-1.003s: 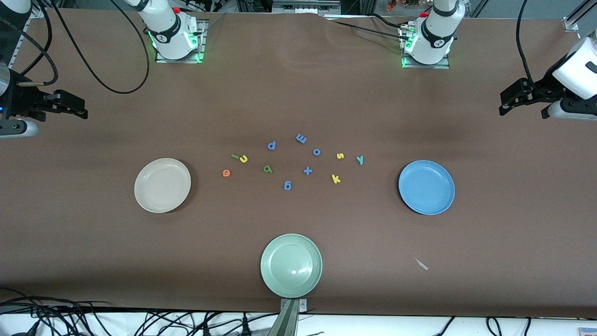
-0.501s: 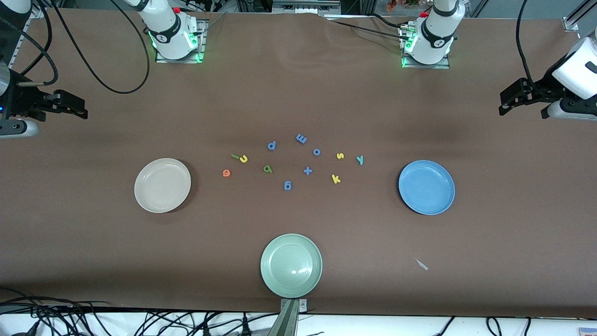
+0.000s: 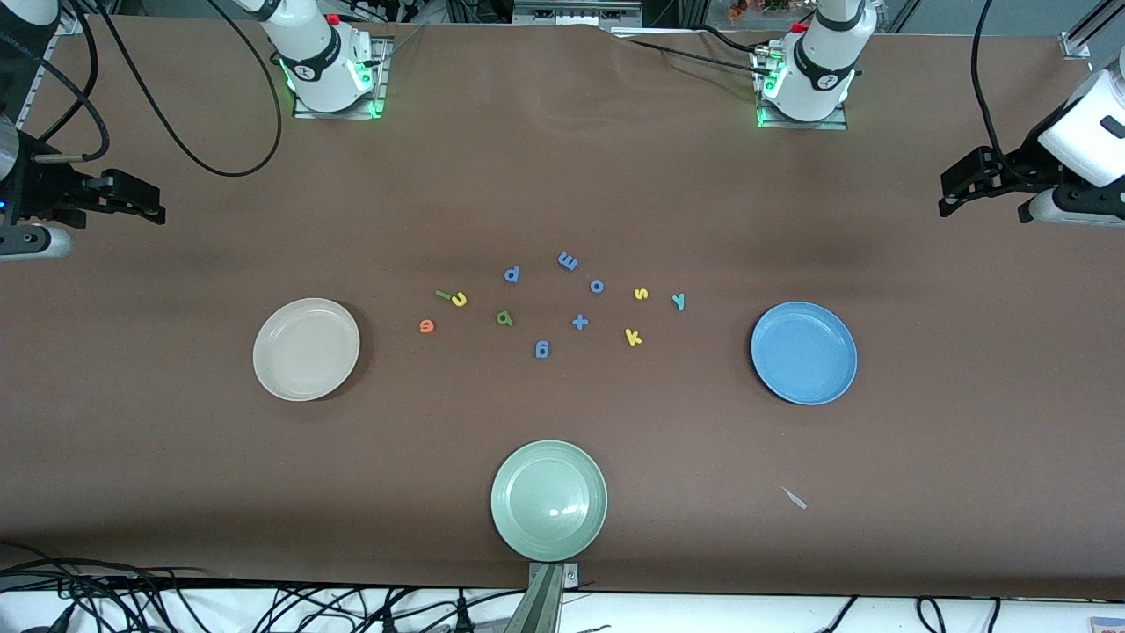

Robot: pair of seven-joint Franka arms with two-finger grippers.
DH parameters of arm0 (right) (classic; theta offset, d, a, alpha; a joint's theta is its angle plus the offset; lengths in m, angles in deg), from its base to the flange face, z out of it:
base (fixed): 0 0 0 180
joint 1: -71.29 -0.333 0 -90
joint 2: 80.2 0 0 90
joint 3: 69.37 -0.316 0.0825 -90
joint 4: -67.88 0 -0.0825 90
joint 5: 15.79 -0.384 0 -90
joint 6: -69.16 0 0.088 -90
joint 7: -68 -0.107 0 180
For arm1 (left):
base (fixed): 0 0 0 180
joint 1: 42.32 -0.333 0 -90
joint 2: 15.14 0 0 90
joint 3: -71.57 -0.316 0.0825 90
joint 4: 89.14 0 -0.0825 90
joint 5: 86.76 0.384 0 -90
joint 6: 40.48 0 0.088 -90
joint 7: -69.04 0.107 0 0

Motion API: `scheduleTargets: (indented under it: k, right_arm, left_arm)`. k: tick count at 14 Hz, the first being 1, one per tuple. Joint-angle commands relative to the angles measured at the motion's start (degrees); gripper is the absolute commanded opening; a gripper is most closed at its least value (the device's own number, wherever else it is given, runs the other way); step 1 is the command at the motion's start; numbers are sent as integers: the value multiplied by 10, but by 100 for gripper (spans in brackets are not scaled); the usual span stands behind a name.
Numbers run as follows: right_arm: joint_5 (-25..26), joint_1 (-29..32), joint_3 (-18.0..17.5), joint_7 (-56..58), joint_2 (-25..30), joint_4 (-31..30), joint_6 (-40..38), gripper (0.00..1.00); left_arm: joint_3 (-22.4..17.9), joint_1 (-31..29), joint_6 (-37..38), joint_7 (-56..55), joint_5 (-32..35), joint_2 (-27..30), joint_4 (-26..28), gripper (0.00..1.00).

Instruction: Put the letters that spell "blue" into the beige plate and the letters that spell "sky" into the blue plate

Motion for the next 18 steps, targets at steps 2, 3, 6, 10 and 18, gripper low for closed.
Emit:
scheduleTargets:
  k: [2, 3, 6, 10, 18]
  right_arm:
    - [-6, 5, -1, 9, 3, 1, -1, 100]
    - [-6, 5, -1, 9, 3, 1, -1, 100]
    - [-6, 7, 0, 9, 2, 1, 0, 100]
    - [-7, 35, 1, 8, -4, 2, 6, 100]
    - [-33, 37, -28, 4, -60, 3, 41, 100]
  left_arm:
    - [2, 4, 12, 3, 20, -5, -15, 100]
    - [2, 4, 13, 3, 20, -5, -15, 100]
    - [2, 5, 13, 2, 19, -6, -15, 100]
    - [2, 5, 13, 2, 20, -5, -15, 100]
    - [1, 5, 13, 1, 15, -6, -15, 100]
